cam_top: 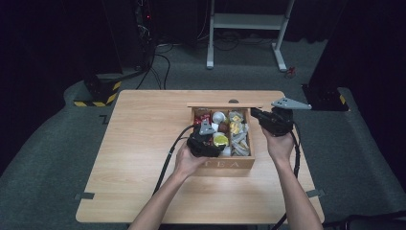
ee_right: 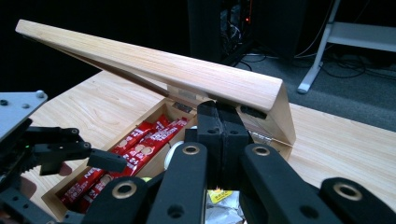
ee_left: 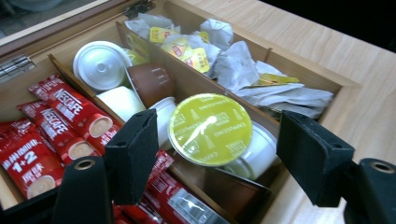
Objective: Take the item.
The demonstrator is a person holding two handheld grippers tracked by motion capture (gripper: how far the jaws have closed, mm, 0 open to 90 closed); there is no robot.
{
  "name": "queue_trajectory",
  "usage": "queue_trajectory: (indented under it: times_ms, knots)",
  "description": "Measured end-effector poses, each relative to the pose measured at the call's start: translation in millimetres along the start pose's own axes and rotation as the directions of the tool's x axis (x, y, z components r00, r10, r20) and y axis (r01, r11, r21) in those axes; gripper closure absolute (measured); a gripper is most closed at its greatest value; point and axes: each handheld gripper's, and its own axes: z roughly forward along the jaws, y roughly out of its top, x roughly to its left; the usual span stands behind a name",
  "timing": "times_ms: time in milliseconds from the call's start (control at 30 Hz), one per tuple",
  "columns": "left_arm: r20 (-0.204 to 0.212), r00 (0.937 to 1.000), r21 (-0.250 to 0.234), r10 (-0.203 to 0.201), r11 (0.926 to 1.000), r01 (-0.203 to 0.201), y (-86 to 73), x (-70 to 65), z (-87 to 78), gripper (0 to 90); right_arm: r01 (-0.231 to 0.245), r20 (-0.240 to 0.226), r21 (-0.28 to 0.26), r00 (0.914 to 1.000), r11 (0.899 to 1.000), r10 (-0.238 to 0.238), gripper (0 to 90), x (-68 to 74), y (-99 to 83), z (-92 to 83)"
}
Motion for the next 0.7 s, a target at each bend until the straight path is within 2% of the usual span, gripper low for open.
queue_trajectory:
  times_ms: [200, 267, 500, 567, 633, 700]
  knots:
    - [-0.004, 1.0000, 0.019, -0.001, 0.9998, 0.001, 4.5, 2.5, 9.8, 30.0, -0.002, 0.002, -0.002, 1.0000, 1.000, 0.002, 89.9, 0.0, 0.6, 0.3]
    - [0.009, 1.0000, 0.025, -0.002, 0.9997, 0.002, 6.0, 2.4, 12.6, 29.9, 0.000, 0.003, -0.004, 1.0000, 1.000, 0.000, 90.0, -0.4, 1.2, 0.7]
    - [-0.009, 0.9992, 0.087, 0.040, 0.9955, -0.039, 12.1, -1.4, 25.1, 29.3, -0.005, -0.001, -0.007, 1.0000, 1.000, 0.005, 90.0, -1.1, 1.6, 1.0]
    - [-0.019, 0.9977, 0.092, 0.066, 0.9937, -0.064, 14.6, -3.1, 26.4, 29.8, -0.005, 0.000, -0.007, 1.0000, 1.000, 0.005, 90.0, -0.9, 1.7, 1.1]
    - [-0.022, 0.9968, 0.119, 0.077, 0.9902, -0.074, 16.8, -2.7, 29.0, 30.0, -0.007, -0.001, -0.008, 1.0000, 1.000, 0.007, 90.0, -1.2, 1.8, 1.2]
    - [-0.019, 0.9973, 0.136, 0.070, 0.9884, -0.067, 17.1, -2.2, 31.7, 30.3, -0.008, 0.000, -0.008, 1.0000, 1.000, 0.008, 90.0, -1.1, 2.1, 1.3]
